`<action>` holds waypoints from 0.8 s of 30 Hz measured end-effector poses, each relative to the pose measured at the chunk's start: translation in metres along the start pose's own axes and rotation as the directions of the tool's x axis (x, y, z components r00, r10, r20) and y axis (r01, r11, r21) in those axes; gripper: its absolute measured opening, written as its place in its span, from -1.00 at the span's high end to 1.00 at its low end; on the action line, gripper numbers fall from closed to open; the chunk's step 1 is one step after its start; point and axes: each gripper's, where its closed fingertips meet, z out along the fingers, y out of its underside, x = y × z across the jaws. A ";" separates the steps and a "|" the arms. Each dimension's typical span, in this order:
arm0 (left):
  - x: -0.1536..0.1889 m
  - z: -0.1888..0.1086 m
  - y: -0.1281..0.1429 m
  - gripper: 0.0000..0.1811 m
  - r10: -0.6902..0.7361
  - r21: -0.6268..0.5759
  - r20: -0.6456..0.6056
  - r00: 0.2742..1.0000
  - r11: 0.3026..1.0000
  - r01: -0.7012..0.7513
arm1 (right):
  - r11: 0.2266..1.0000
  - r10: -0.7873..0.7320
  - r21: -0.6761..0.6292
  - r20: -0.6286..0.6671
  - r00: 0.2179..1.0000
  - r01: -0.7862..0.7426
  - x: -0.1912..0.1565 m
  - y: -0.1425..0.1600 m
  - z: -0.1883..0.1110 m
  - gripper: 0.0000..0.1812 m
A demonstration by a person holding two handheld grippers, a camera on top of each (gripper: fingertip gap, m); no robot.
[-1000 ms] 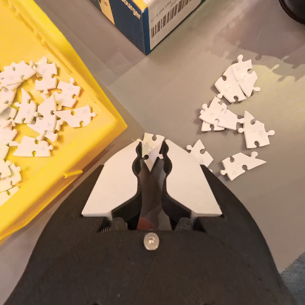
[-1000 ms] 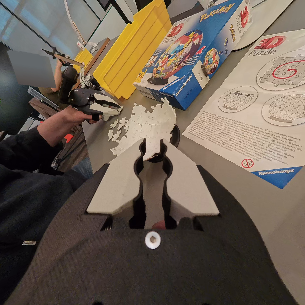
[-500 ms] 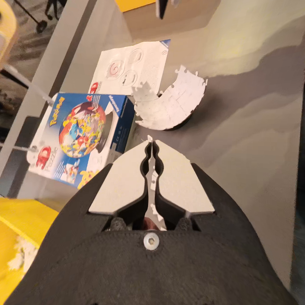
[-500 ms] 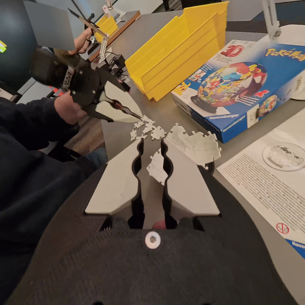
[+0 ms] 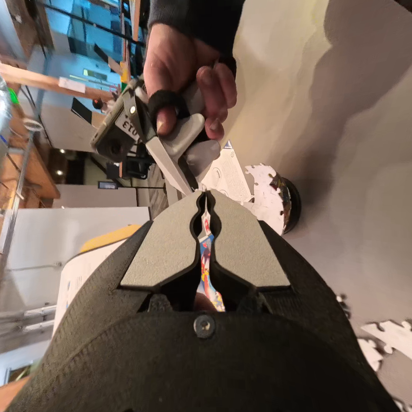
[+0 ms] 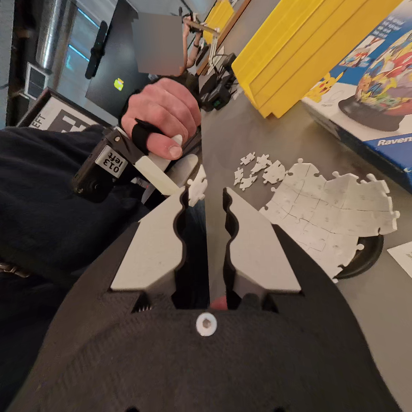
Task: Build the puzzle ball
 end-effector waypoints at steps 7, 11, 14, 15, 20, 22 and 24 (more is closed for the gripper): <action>0.004 0.012 -0.004 0.97 0.019 0.036 -0.018 1.000 0.999 -0.018 | 0.999 -0.036 0.002 0.002 0.999 0.036 -0.003 0.003 -0.001 0.99; 0.005 0.024 0.014 0.85 -0.158 0.012 -0.038 0.987 0.987 0.159 | 0.993 -0.050 0.099 -0.129 0.990 0.063 0.015 -0.001 -0.020 0.99; 0.001 0.037 0.043 0.79 -0.292 -0.085 -0.044 0.955 0.954 0.287 | 0.986 -0.059 0.134 -0.243 0.968 0.094 0.031 0.002 -0.033 0.99; -0.001 0.042 0.054 0.77 -0.330 -0.104 -0.042 0.943 0.940 0.324 | 0.984 -0.049 0.154 -0.273 0.961 0.094 0.037 0.003 -0.038 0.99; 0.027 0.061 0.118 0.67 -0.596 -0.383 -0.092 0.798 0.761 0.524 | 0.981 -0.022 0.171 -0.362 0.932 0.090 0.060 0.010 -0.046 0.99; 0.044 0.062 0.126 0.62 -0.681 -0.433 -0.109 0.724 0.688 0.583 | 0.983 -0.024 0.159 -0.388 0.921 0.093 0.067 0.014 -0.047 0.99; 0.053 0.060 0.126 0.67 -0.747 -0.445 -0.108 0.656 0.626 0.640 | 0.984 -0.015 0.157 -0.404 0.915 0.085 0.074 0.017 -0.047 0.99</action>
